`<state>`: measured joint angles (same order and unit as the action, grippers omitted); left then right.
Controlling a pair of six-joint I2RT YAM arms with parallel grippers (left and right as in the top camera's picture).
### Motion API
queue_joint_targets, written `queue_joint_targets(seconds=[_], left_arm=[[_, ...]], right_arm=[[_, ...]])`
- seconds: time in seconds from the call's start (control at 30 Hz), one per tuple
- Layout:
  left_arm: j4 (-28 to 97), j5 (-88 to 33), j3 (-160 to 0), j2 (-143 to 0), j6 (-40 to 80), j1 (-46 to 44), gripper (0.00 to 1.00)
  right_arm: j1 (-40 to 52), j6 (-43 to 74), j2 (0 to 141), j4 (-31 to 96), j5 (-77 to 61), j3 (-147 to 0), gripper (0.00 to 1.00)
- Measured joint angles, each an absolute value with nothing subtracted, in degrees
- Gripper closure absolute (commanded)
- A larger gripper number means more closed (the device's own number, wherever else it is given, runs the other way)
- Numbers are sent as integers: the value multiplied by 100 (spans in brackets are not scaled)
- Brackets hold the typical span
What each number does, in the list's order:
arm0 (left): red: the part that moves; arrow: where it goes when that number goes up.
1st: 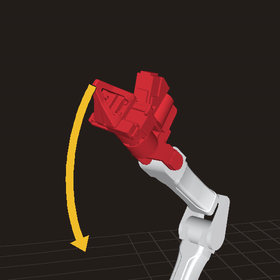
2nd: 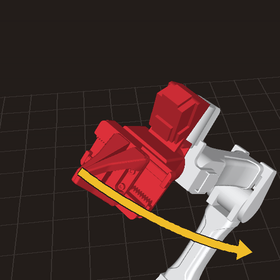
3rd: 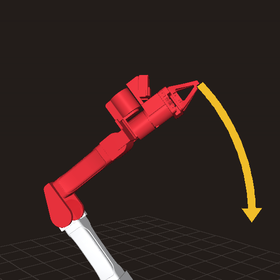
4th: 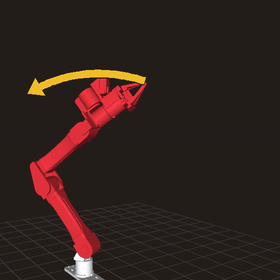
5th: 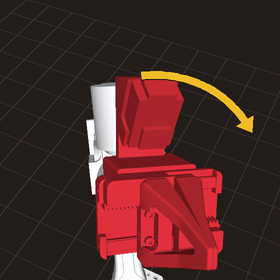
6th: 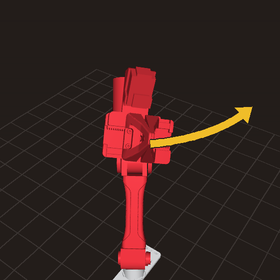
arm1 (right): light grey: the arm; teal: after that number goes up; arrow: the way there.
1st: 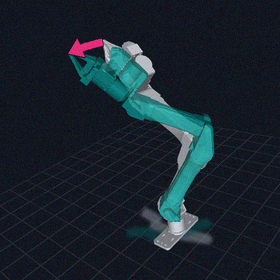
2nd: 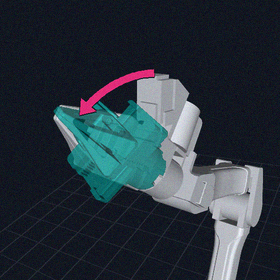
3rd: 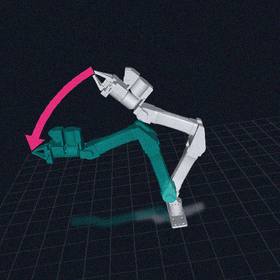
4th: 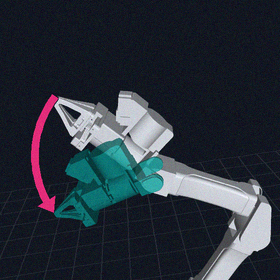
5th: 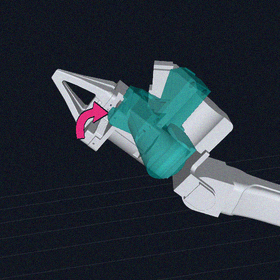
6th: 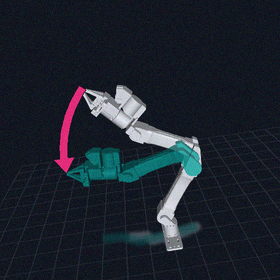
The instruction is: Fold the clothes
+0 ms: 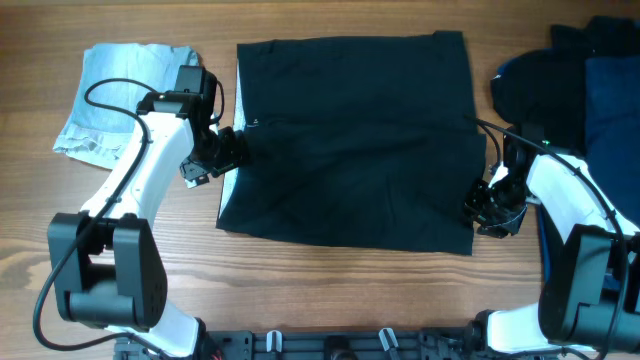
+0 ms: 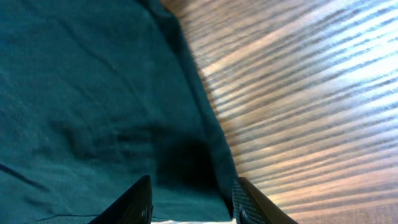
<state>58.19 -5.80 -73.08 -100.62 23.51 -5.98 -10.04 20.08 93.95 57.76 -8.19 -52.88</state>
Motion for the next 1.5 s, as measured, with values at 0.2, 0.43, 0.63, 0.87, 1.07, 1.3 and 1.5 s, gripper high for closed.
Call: queue_joint_targets(seconds=[0.2,0.43,0.63,0.87,1.07,1.3,1.5], left_arm=[[5826,-580,-7308,-10062,2351,-598,17],[5824,-580,-7308,-10062,2351,-598,17],[5852,-580,-7308,-10062,2351,-598,17],[5865,-580,-7308,-10062,2353,-598,17],[5865,-580,-7308,-10062,2353,-598,16],[5865,-580,-7308,-10062,2351,-598,16],[5870,-580,-7308,-10062,2351,-598,16]], right_arm=[[-1009,2005,9395,5395,-902,-4934,66],[-1009,1953,9395,5417,-928,-4915,76],[-1009,2051,9395,5922,-729,-5026,56],[-1009,2320,9395,5439,-703,-4939,80],[-1009,2331,9395,5631,-812,-4915,96],[-1009,2397,9045,6608,-810,-5087,96],[-1009,3030,8324,6834,-788,-4982,96]])
